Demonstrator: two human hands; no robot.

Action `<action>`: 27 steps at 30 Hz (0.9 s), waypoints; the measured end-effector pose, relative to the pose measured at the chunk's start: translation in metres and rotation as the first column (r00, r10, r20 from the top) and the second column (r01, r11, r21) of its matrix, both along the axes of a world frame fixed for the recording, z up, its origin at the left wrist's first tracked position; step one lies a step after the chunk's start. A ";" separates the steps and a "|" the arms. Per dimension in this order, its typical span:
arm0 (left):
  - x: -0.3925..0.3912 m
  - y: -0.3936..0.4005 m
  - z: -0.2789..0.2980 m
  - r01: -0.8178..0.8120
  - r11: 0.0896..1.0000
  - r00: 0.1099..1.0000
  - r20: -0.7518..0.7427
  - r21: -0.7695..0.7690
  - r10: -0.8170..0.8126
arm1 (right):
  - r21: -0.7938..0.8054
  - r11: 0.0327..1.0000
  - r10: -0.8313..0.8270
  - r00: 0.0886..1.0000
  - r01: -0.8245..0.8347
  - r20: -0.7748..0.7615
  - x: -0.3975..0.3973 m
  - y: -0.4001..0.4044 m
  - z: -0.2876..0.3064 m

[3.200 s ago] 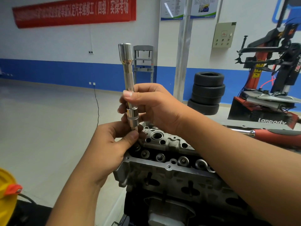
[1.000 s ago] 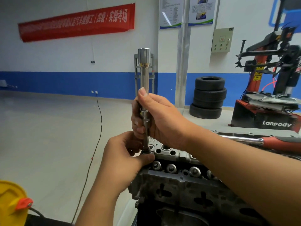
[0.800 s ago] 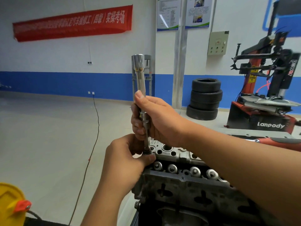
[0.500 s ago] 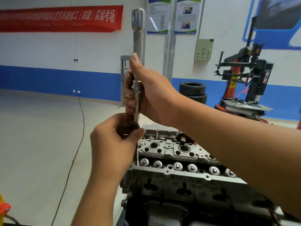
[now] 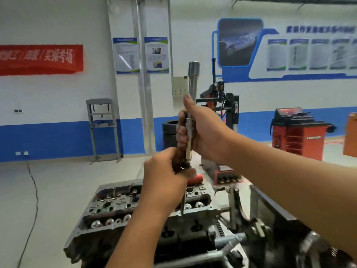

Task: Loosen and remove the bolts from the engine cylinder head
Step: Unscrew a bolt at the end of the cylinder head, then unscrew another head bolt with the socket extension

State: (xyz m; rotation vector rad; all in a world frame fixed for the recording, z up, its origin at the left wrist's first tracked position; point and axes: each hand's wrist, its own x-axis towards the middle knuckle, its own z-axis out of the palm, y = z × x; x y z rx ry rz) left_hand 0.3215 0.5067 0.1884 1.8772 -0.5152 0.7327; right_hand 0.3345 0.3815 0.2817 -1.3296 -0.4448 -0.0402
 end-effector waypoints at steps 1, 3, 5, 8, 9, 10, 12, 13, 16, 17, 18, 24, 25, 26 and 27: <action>-0.006 -0.023 0.006 0.054 0.998 0.998 -0.013 0.011 -0.053 | 0.025 0.999 -0.040 0.999 0.040 -0.001 -0.013 -0.025 0.003; -0.020 -0.074 0.015 0.159 0.986 0.987 -0.025 0.049 -0.158 | 0.068 0.989 -0.134 0.991 0.133 0.004 -0.040 -0.079 0.006; -0.037 -0.126 0.018 0.251 0.963 0.968 -0.028 0.098 -0.249 | 0.112 0.963 -0.247 0.969 0.245 0.002 -0.068 -0.134 0.004; -0.060 -0.206 0.013 0.340 0.928 0.940 -0.062 0.154 -0.335 | 0.210 0.884 -0.414 0.908 0.417 -0.061 -0.109 -0.212 -0.005; -0.067 -0.232 0.011 0.360 0.915 0.933 -0.075 0.182 -0.352 | 0.256 0.850 -0.455 0.886 0.461 -0.083 -0.122 -0.237 -0.009; -0.075 -0.256 0.007 0.376 0.901 0.927 -0.093 0.216 -0.364 | 0.303 0.811 -0.493 0.864 0.500 -0.104 -0.135 -0.262 -0.013; -0.091 -0.298 -0.003 0.420 0.866 0.908 -0.142 0.270 -0.395 | 0.382 0.730 -0.564 0.816 0.566 -0.131 -0.164 -0.311 -0.023; -0.097 -0.315 -0.010 0.444 0.849 0.895 -0.168 0.285 -0.412 | 0.413 0.689 -0.596 0.790 0.595 -0.143 -0.180 -0.336 -0.028; -0.115 -0.363 -0.031 0.516 0.803 0.854 -0.255 0.298 -0.454 | 0.423 0.538 -0.714 0.661 0.729 -0.232 -0.230 -0.404 -0.054; -0.119 -0.379 -0.037 0.537 0.791 0.838 -0.291 0.294 -0.461 | 0.406 0.479 -0.752 0.602 0.778 -0.268 -0.246 -0.425 -0.067; -0.123 -0.394 -0.044 0.550 0.782 0.826 -0.325 0.292 -0.460 | 0.384 0.423 -0.781 0.545 0.821 -0.305 -0.262 -0.442 -0.082; -0.149 -0.482 -0.087 0.614 0.763 0.728 -0.520 0.203 -0.447 | 0.417 0.071 -0.730 0.332 0.906 -0.597 -0.319 -0.489 -0.180; -0.153 -0.494 -0.093 0.631 0.755 0.700 -0.552 0.178 -0.454 | 0.420 0.013 -0.703 0.306 0.908 -0.641 -0.322 -0.492 -0.195; -0.158 -0.508 -0.099 0.655 0.739 0.666 -0.581 0.157 -0.467 | 0.418 -0.037 -0.679 0.285 0.907 -0.677 -0.323 -0.495 -0.208; -0.164 -0.520 -0.106 0.681 0.717 0.635 -0.608 0.148 -0.477 | 0.415 -0.078 -0.660 0.265 0.906 -0.703 -0.323 -0.497 -0.220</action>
